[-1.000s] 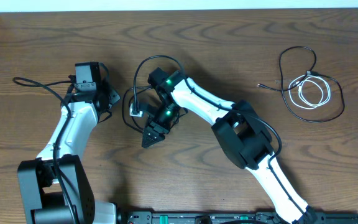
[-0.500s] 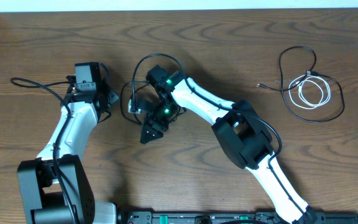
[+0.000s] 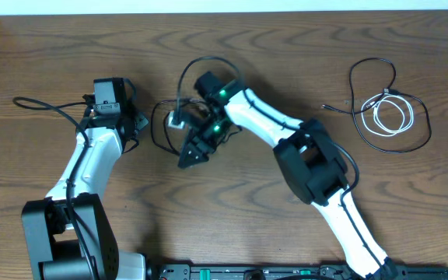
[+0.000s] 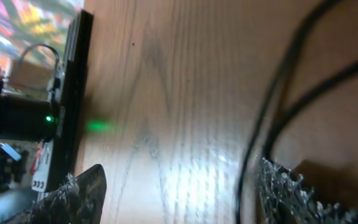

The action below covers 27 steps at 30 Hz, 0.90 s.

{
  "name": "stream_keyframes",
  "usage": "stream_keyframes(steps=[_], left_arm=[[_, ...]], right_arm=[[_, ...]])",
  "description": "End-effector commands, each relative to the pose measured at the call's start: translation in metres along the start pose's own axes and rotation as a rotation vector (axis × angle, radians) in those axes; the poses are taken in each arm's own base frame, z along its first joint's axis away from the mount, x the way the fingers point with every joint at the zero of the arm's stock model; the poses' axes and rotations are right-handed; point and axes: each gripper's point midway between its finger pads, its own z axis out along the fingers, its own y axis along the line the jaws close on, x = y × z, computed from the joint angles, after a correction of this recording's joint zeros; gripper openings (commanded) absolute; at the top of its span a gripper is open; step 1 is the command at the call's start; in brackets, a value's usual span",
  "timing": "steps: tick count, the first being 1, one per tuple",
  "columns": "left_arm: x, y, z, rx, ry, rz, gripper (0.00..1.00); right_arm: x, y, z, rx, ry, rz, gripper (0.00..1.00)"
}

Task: Untangle cables
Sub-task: 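Grasp the remaining black cable with the right gripper beside the left gripper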

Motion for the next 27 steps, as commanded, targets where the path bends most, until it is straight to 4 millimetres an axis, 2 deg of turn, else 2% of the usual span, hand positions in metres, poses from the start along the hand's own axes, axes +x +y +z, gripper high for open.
stream_keyframes(steps=[1, 8, 14, 18, 27], left_arm=[[0.002, 0.005, 0.002, -0.017, 0.006, -0.013, 0.29], [0.002, 0.005, 0.002, -0.017, 0.006, -0.012, 0.28], [0.002, 0.005, 0.002, -0.017, 0.006, -0.012, 0.28], [0.002, 0.005, 0.002, -0.017, 0.006, -0.012, 0.28], [0.002, 0.005, 0.002, -0.017, 0.006, -0.012, 0.29]], right_arm=[[-0.004, 0.000, -0.009, -0.054, -0.052, 0.020, 0.75], [0.006, -0.003, -0.010, -0.034, -0.017, 0.067, 0.75], [0.032, -0.002, 0.008, 0.017, 0.101, 0.111, 0.72], [0.048, 0.009, 0.027, -0.008, 0.155, 0.127, 0.72], [0.045, 0.014, 0.027, -0.046, 0.131, 0.134, 0.72]])
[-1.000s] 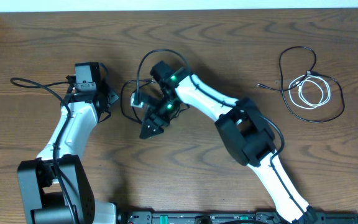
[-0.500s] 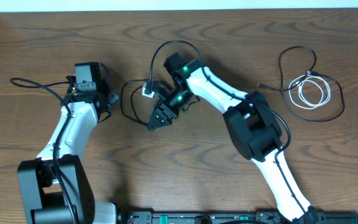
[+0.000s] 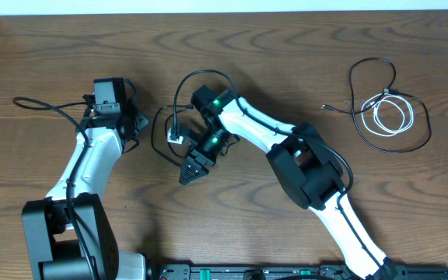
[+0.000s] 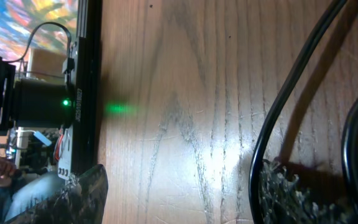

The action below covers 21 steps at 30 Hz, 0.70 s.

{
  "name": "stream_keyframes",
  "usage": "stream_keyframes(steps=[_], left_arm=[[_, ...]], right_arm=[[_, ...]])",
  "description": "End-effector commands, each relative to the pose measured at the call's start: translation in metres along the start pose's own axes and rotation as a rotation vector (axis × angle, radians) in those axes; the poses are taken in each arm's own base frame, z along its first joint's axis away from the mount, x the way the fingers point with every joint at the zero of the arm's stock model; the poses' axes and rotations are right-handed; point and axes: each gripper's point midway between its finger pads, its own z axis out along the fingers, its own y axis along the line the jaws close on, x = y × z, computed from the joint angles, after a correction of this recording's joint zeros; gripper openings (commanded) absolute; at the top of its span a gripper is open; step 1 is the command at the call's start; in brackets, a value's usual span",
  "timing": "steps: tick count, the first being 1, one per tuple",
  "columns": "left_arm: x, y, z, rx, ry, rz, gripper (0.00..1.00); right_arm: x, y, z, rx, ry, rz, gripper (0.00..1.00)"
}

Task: Untangle cables
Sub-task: 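Grasp the remaining black cable with the right gripper beside the left gripper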

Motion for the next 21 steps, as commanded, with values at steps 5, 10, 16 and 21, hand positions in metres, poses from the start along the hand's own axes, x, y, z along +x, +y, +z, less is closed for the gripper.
stream_keyframes(steps=[5, 10, 16, 21], left_arm=[[0.002, 0.005, 0.002, -0.017, 0.005, -0.012, 0.29], [0.002, 0.005, 0.002, -0.017, 0.005, -0.012, 0.29], [0.002, 0.005, 0.002, -0.017, 0.005, -0.012, 0.29], [0.002, 0.005, 0.002, -0.017, 0.005, -0.012, 0.29]], right_arm=[[0.021, -0.017, 0.009, 0.004, 0.008, 0.048, 0.73], [0.025, -0.026, 0.010, 0.012, -0.010, 0.104, 0.56], [0.024, -0.026, 0.009, 0.008, -0.017, 0.104, 0.22], [0.022, -0.027, 0.006, 0.004, -0.028, 0.101, 0.04]])
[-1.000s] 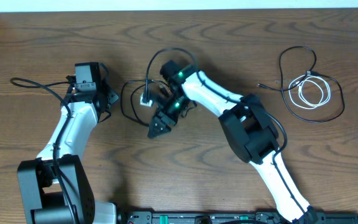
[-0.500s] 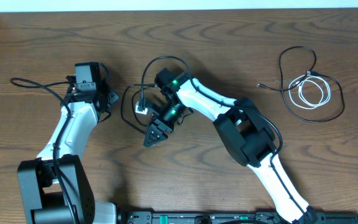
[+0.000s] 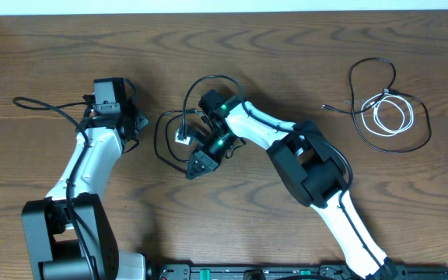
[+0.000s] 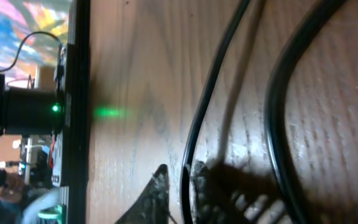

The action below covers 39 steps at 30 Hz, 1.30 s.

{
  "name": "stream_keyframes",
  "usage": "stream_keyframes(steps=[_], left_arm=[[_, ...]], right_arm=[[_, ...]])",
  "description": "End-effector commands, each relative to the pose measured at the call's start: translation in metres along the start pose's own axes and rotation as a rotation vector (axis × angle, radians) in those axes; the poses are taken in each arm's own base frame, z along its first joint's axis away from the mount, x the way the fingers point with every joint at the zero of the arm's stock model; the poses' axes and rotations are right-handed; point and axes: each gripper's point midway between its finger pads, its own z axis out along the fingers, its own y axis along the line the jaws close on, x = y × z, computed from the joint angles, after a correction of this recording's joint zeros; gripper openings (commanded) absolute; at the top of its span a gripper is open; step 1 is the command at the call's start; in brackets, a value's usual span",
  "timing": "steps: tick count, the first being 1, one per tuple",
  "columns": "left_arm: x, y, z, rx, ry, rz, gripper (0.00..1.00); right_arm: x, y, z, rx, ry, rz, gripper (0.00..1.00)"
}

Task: Untangle cables
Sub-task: 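Grasp the remaining black cable with the right gripper beside the left gripper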

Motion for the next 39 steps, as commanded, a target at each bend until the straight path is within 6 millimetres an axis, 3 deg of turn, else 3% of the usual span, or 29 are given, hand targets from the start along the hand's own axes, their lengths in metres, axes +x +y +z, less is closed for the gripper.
stream_keyframes(steps=[1, 10, 33, 39], left_arm=[[0.002, 0.005, 0.002, -0.018, 0.006, -0.012, 0.29], [0.002, 0.005, 0.002, -0.018, 0.006, -0.012, 0.29], [0.002, 0.005, 0.002, -0.018, 0.006, -0.012, 0.29], [0.000, 0.004, 0.002, -0.014, -0.001, -0.014, 0.29]], right_arm=[[0.007, -0.008, 0.001, 0.003, 0.006, 0.030, 0.02], [0.003, -0.010, -0.010, -0.023, -0.032, 0.043, 0.01], [-0.001, -0.008, -0.014, -0.041, -0.055, 0.037, 0.01], [-0.013, 0.001, -0.040, -0.027, -0.084, 0.090, 0.01]])
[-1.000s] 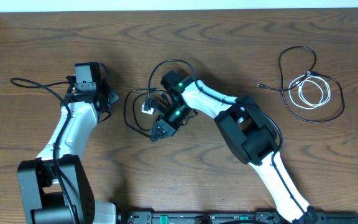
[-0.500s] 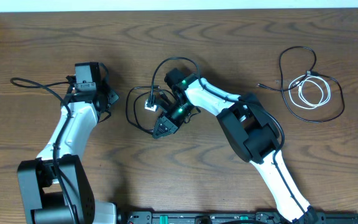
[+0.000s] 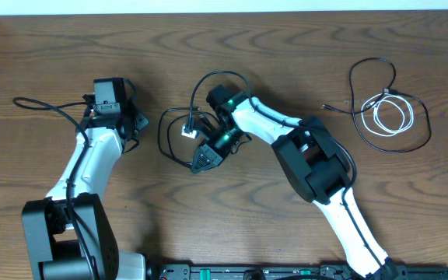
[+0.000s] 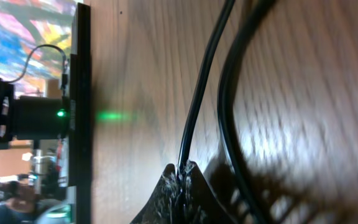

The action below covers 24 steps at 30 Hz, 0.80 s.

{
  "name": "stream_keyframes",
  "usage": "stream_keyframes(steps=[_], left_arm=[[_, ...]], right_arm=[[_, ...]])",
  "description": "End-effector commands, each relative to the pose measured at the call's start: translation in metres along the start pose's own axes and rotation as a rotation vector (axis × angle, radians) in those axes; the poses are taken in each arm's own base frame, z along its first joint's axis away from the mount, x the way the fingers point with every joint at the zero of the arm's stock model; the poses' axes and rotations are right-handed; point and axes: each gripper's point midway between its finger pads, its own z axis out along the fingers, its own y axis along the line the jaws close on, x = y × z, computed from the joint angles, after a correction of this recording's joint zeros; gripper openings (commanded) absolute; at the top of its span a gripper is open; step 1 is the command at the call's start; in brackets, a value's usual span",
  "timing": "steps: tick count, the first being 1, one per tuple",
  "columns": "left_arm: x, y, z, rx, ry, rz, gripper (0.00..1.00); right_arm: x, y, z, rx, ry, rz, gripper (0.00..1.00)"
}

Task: Untangle cables
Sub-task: 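Grasp the remaining black cable with the right gripper beside the left gripper, then pull the black cable up and away from the left gripper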

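Note:
A thin black cable (image 3: pixel 162 141) lies in loops at the table's middle, with a white plug (image 3: pixel 187 132) among them. My right gripper (image 3: pixel 199 163) points down-left at the loops' lower edge. In the right wrist view the right gripper (image 4: pixel 182 170) is shut on one thin strand of the black cable (image 4: pixel 202 93), and a thicker black strand (image 4: pixel 227 99) runs just right of it. My left gripper (image 3: pixel 134 123) rests left of the loops, apart from them; its jaws cannot be made out.
At the right of the table lies a second bundle (image 3: pixel 387 113) of black and white cable in loose loops. A black lead (image 3: pixel 45 104) trails leftwards from the left wrist. The table's front rail (image 4: pixel 79 93) shows in the right wrist view.
The right gripper's jaws, then a narrow gap around the thin strand, are now pressed shut on it. Gripper, plug and loops sit slightly further right and up. The left arm is unmoved.
The right gripper was wide open low over the wood beside the cable loops, and still open a moment later with a strand at its right finger. Then its jaws stood narrow around a thin strand. Now they are shut on that strand.

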Motion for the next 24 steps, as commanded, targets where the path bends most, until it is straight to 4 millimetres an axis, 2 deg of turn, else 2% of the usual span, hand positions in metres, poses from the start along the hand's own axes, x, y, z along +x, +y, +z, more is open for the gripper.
stream_keyframes(steps=[1, 7, 12, 17, 24], left_arm=[[0.001, 0.004, 0.002, -0.014, 0.000, -0.013, 0.29], [0.001, 0.005, 0.002, -0.014, 0.000, -0.013, 0.29], [0.001, 0.005, 0.002, -0.014, 0.000, -0.013, 0.29], [0.001, 0.005, 0.002, -0.014, 0.000, -0.013, 0.29], [0.001, 0.005, 0.002, -0.015, 0.001, -0.013, 0.29]], right_arm=[[-0.018, 0.015, -0.027, -0.013, -0.060, 0.005, 0.01], [-0.047, 0.058, -0.076, 0.042, -0.152, -0.131, 0.01], [-0.065, 0.101, -0.116, 0.174, -0.206, -0.262, 0.01], [-0.075, 0.147, -0.154, 0.305, -0.264, -0.383, 0.01], [-0.080, 0.194, -0.206, 0.549, -0.343, -0.517, 0.01]])
